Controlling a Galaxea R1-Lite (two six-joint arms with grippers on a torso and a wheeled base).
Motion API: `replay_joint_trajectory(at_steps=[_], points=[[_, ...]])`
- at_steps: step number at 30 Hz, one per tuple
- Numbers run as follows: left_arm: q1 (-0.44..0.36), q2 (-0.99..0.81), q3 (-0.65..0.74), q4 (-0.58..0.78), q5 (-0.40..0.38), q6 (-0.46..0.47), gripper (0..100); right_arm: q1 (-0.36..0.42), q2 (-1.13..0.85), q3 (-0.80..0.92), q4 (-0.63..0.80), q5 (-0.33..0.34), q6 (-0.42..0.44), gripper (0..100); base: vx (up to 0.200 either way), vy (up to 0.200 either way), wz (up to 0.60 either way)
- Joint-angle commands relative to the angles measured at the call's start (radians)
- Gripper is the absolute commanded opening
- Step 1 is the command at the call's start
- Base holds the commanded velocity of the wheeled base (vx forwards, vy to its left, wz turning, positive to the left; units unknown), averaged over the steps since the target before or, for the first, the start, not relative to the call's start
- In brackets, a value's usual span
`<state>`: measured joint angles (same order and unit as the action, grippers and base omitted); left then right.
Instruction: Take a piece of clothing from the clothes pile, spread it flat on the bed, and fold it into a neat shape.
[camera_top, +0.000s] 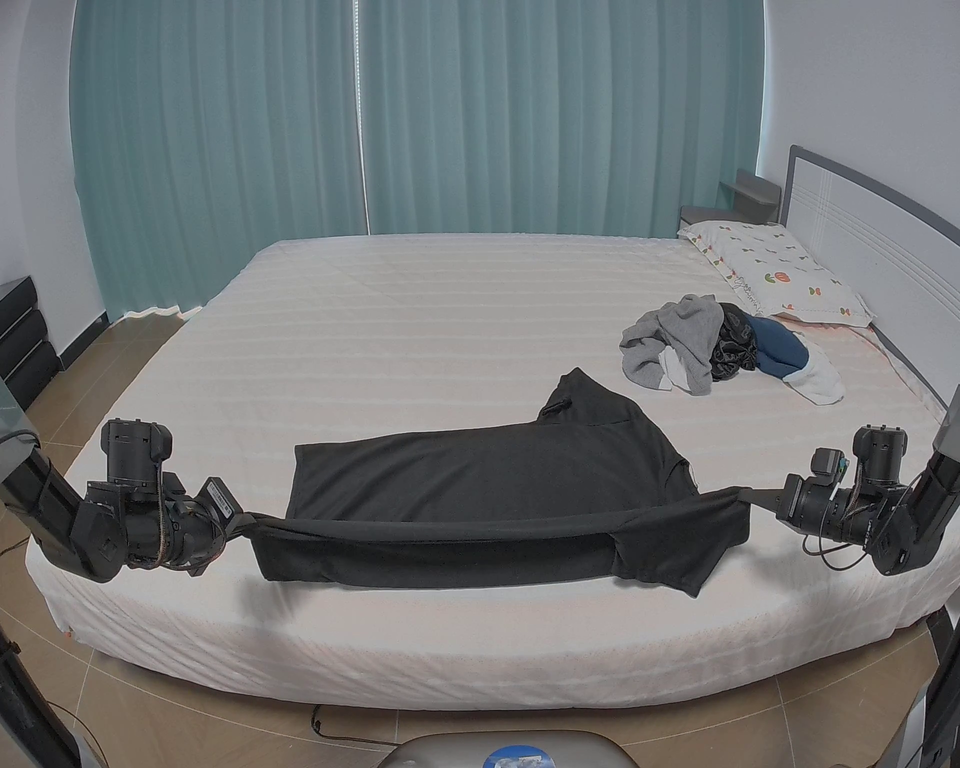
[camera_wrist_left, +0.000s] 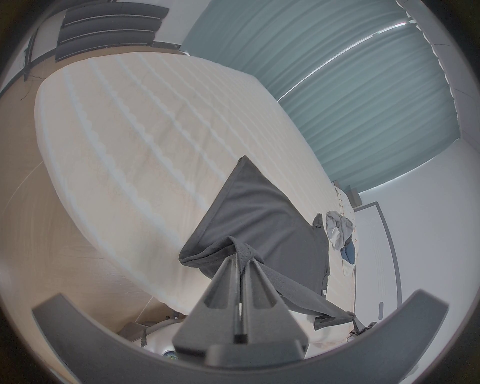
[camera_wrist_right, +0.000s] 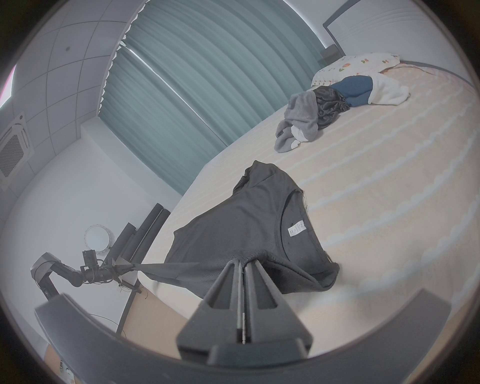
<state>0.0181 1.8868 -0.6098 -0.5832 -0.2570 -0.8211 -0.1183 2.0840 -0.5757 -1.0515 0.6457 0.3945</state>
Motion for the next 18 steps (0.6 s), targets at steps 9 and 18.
replay_joint_trajectory(at_steps=[9, 18], points=[[-0.003, 0.021, -0.033, 0.002, 0.001, -0.003, 0, 0.017, 0.013, -0.061, 0.073, 0.0, 0.0, 0, 0.0, 0.0, 0.0], [-0.003, 0.146, -0.16, 0.022, 0.004, -0.018, 0, 0.04, 0.093, -0.265, 0.246, -0.015, 0.0, 0, 0.0, 0.0, 0.0]])
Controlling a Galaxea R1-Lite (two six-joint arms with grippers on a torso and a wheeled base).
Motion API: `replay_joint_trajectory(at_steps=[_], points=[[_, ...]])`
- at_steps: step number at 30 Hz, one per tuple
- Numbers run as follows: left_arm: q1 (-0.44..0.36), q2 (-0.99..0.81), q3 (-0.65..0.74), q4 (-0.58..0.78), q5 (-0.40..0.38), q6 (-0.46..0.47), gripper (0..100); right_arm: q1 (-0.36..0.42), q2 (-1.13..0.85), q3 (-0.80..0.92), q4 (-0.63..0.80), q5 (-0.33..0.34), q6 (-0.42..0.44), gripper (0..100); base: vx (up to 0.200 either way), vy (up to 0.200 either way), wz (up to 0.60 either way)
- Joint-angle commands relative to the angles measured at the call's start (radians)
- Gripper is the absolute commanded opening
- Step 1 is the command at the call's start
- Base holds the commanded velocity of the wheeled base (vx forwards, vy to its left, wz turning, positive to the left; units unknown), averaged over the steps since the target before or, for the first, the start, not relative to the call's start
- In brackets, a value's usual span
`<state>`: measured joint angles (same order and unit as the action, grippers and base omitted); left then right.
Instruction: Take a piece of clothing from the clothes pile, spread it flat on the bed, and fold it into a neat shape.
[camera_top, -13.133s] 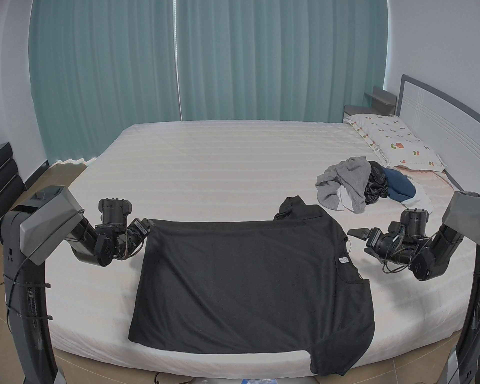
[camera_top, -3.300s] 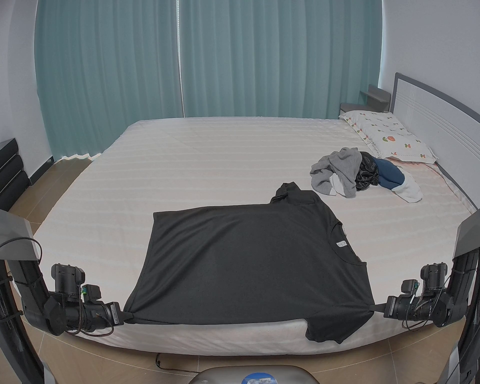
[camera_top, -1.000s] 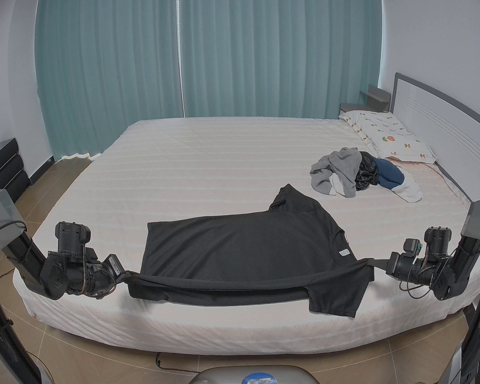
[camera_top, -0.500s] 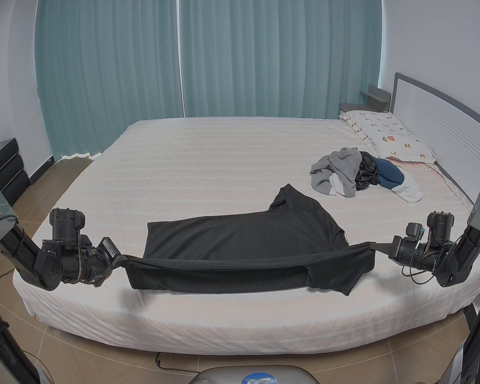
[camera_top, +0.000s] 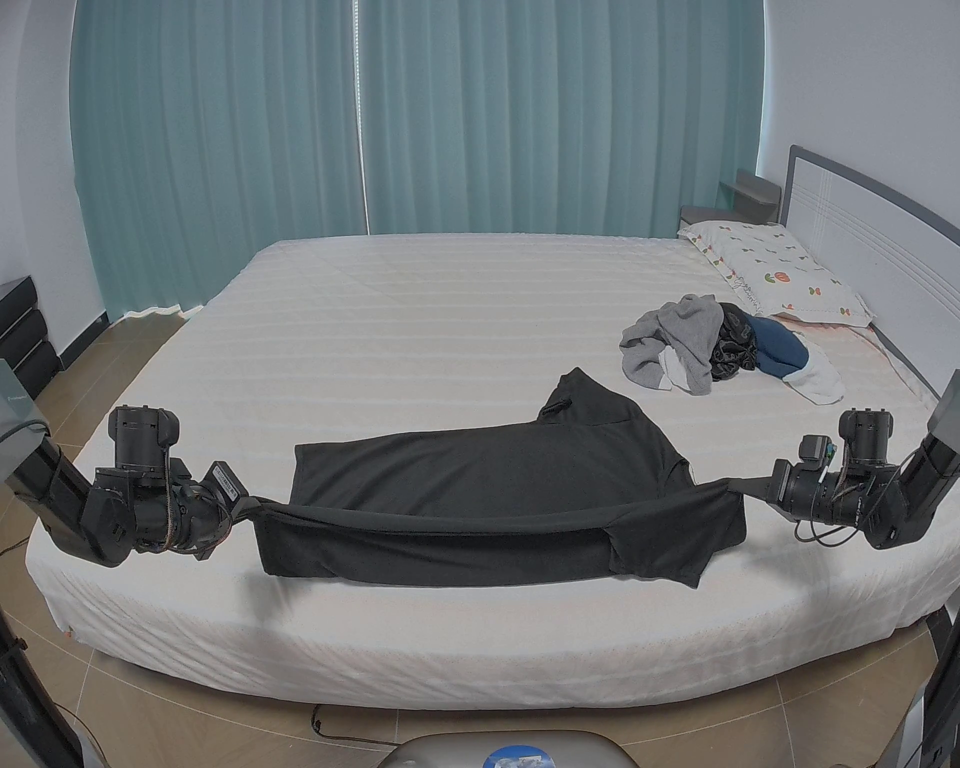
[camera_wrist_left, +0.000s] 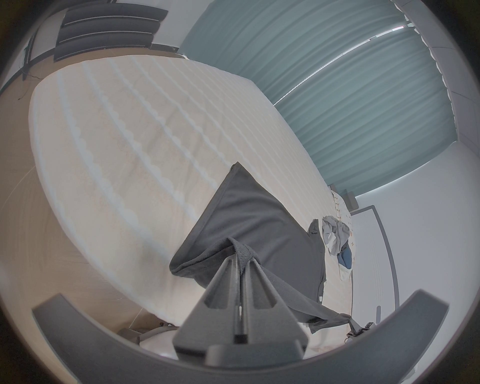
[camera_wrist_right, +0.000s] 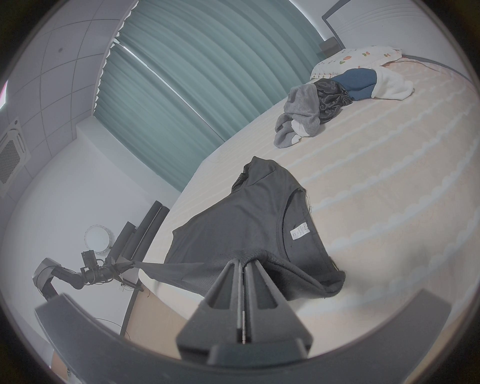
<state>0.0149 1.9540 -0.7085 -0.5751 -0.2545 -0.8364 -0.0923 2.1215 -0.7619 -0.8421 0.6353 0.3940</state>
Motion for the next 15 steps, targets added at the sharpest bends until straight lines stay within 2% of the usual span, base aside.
replay_joint_trajectory(at_steps=[1, 7, 15], points=[[0.002, 0.088, -0.077, 0.024, 0.001, -0.004, 0, 0.017, 0.063, -0.096, 0.049, -0.005, 0.0, 0, 0.0, 0.0, 0.0], [0.004, 0.155, -0.152, 0.058, 0.001, -0.044, 0, 0.034, 0.112, -0.191, 0.115, -0.014, 0.002, 0, 0.0, 0.0, 0.0], [0.007, 0.244, -0.23, 0.06, 0.003, -0.046, 0, 0.043, 0.19, -0.286, 0.163, -0.049, 0.002, 0, 0.0, 0.0, 0.0]])
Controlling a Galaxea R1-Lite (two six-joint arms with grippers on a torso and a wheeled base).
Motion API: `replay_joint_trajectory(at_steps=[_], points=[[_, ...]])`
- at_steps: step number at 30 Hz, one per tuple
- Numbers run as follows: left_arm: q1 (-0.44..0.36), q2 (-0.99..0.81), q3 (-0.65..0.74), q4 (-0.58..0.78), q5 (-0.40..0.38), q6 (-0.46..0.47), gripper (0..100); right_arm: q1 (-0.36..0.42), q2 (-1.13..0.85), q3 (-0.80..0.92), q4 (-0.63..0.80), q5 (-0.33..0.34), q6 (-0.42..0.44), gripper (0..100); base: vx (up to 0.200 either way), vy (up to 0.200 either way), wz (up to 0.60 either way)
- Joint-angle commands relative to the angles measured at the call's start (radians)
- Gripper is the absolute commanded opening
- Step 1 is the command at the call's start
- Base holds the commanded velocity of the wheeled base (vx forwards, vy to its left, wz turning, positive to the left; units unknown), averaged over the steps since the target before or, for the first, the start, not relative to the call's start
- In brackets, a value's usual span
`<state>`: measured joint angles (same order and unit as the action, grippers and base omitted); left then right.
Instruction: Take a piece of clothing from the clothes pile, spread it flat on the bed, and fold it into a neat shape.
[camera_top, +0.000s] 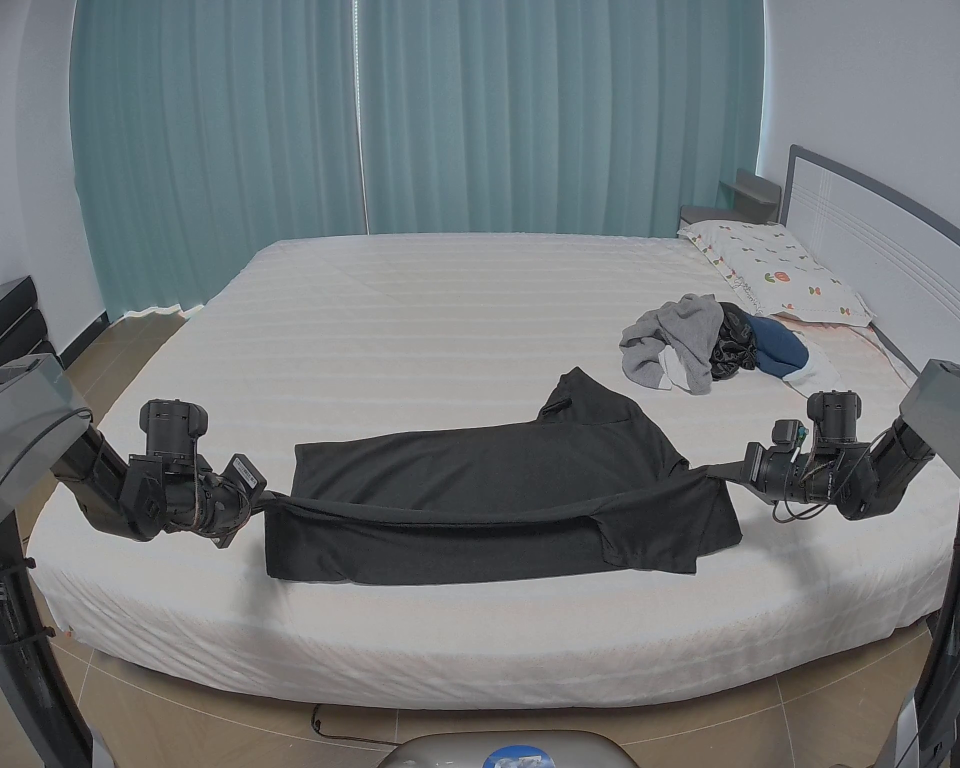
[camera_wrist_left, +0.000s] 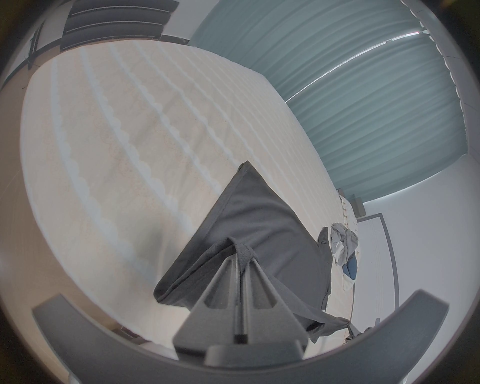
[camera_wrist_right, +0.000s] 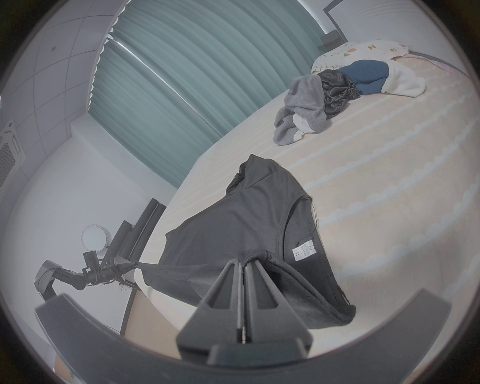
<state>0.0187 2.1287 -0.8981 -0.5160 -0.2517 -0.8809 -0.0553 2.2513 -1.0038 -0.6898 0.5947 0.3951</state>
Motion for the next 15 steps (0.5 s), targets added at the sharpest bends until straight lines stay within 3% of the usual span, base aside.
replay_joint_trajectory(at_steps=[1, 15], points=[[0.003, 0.077, -0.047, 0.001, 0.003, -0.001, 0, 0.006, 0.067, -0.05, 0.01, -0.012, 0.001, 0, 0.0, 0.0, 0.0], [-0.005, 0.178, -0.147, 0.001, 0.045, -0.003, 0, 0.008, 0.152, -0.124, 0.009, -0.035, 0.027, 0, 0.0, 0.0, 0.0]])
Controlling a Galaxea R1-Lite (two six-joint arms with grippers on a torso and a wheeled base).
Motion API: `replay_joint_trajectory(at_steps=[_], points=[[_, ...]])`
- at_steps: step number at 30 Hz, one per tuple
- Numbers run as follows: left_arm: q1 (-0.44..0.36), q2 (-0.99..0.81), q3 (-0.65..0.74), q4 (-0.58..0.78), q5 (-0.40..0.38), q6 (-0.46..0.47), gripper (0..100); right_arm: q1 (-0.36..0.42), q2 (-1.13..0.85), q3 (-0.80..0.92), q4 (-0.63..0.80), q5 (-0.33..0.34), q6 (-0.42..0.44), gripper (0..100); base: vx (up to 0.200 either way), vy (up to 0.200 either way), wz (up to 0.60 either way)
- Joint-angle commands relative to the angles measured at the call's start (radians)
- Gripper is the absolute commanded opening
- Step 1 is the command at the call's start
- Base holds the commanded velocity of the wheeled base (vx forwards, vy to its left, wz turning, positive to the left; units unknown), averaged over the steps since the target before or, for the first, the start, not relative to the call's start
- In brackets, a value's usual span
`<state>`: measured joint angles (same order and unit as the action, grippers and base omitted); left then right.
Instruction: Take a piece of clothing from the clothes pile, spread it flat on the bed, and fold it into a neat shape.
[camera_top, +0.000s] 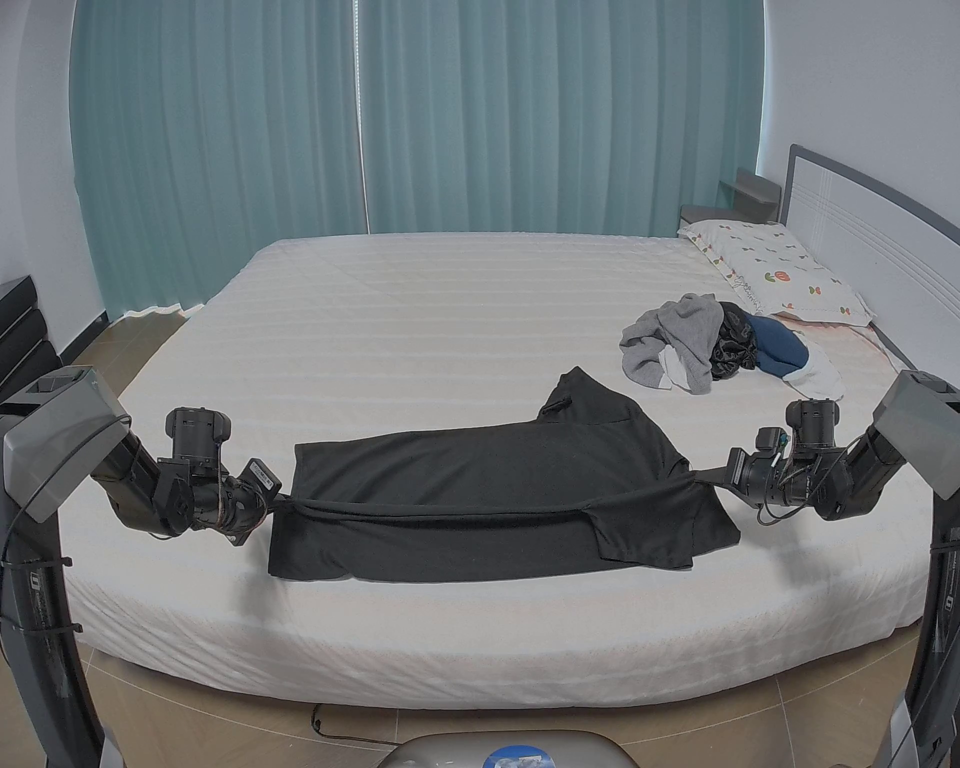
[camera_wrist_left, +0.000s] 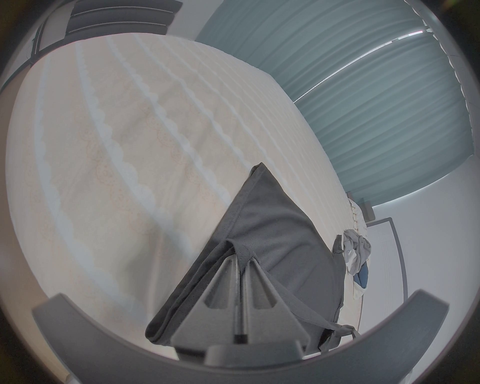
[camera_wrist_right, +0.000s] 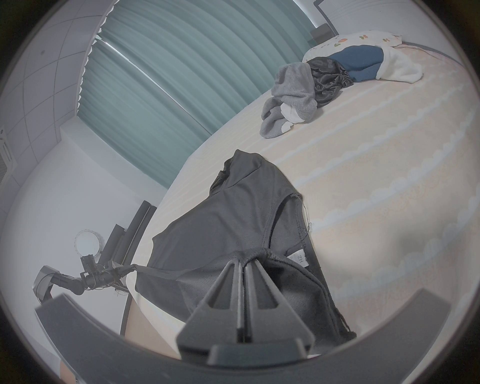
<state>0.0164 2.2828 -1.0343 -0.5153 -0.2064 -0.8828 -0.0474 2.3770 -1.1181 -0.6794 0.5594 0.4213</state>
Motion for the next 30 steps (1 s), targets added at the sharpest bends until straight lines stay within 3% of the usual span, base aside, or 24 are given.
replay_joint_trajectory(at_steps=[1, 5, 6, 7, 16, 23, 30], points=[[-0.003, 0.026, -0.012, -0.002, -0.001, -0.001, 0, 0.0, 0.03, -0.009, -0.002, 0.002, 0.002, 0, 0.0, 0.0, 0.0], [-0.009, 0.032, -0.024, 0.0, 0.002, -0.001, 0, 0.0, 0.037, -0.011, -0.003, 0.002, 0.002, 0, 0.0, 0.0, 0.0], [-0.009, 0.032, -0.026, 0.0, 0.002, -0.001, 100, 0.001, 0.039, -0.011, -0.003, 0.002, 0.002, 0, 0.0, 0.0, 0.0], [-0.009, 0.032, -0.027, 0.0, 0.002, -0.001, 100, 0.001, 0.039, -0.011, -0.003, 0.002, 0.002, 100, 0.0, 0.0, 0.0], [-0.006, 0.029, -0.026, 0.0, 0.004, -0.001, 100, 0.009, 0.024, -0.008, -0.022, 0.004, 0.079, 100, 0.0, 0.0, 0.0], [0.0, -0.037, 0.04, -0.002, 0.004, -0.002, 100, -0.002, -0.085, 0.05, -0.028, 0.001, 0.206, 100, 0.0, 0.0, 0.0], [-0.009, -0.094, 0.076, 0.0, 0.033, -0.128, 100, 0.003, -0.165, 0.179, -0.028, -0.013, 0.237, 100, 0.086, 0.0, 0.0]])
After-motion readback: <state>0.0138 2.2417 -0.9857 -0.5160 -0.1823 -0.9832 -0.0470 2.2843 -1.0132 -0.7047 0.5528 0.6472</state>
